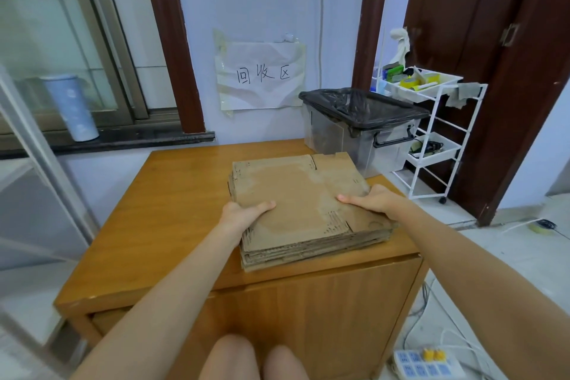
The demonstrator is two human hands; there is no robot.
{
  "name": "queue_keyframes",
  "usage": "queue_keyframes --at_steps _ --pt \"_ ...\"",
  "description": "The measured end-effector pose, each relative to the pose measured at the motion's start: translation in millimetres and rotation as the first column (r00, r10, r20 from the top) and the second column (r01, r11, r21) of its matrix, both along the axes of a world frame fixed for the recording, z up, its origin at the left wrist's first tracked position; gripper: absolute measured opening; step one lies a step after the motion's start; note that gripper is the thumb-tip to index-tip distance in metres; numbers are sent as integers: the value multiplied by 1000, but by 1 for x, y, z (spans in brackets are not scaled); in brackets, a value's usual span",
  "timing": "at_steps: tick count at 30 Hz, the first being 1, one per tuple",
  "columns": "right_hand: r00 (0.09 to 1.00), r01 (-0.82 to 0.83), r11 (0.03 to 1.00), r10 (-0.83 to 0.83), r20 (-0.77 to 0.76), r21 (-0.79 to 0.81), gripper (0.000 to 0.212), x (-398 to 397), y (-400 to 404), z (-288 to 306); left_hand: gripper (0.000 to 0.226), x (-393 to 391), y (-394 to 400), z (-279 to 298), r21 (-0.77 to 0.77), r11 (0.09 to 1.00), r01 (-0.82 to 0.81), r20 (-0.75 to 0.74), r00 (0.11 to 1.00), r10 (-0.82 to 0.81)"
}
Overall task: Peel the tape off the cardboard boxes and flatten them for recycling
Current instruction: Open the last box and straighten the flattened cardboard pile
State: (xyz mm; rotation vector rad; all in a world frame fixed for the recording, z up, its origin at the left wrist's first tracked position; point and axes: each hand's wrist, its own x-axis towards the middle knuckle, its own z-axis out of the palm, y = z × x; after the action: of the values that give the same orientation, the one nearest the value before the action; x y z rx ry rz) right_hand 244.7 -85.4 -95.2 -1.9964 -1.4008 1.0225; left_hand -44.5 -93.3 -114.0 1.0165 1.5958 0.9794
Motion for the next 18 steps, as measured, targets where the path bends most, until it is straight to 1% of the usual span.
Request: queue_keyframes --at_steps 2,5,9,12,13,16,17,18 --pt "999 -4 1000 5 -40 3 93 -5 1 -1 85 -7 1 5 -8 1000 21 23 1000 -21" --pt "996 -8 1000 9 -90 17 90 -13 3 -1 105 -17 4 12 -30 1000 -1 82 997 4" --pt "989 -17 999 21 -143 31 86 -26 8 2 117 -34 7 18 -81 997 5 186 982 10" --pt "983 -10 1000 15 -180 28 80 -34 13 -1 116 -44 7 17 -93 995 20 226 974 1" --pt "981 -7 1000 12 -194 26 81 -37 14 -2 116 -46 7 17 -95 995 24 225 974 -2" --pt "978 1 1000 -2 -208 -6 98 -46 23 -6 111 -58 14 22 -67 998 6 202 979 8" --pt "975 6 1000 -5 -222 4 98 -51 25 -4 111 -63 18 27 -51 999 0 197 980 10" --pt "971 15 1000 -9 -240 21 92 -56 28 -1 111 -68 24 32 -31 1000 -5 189 982 11"
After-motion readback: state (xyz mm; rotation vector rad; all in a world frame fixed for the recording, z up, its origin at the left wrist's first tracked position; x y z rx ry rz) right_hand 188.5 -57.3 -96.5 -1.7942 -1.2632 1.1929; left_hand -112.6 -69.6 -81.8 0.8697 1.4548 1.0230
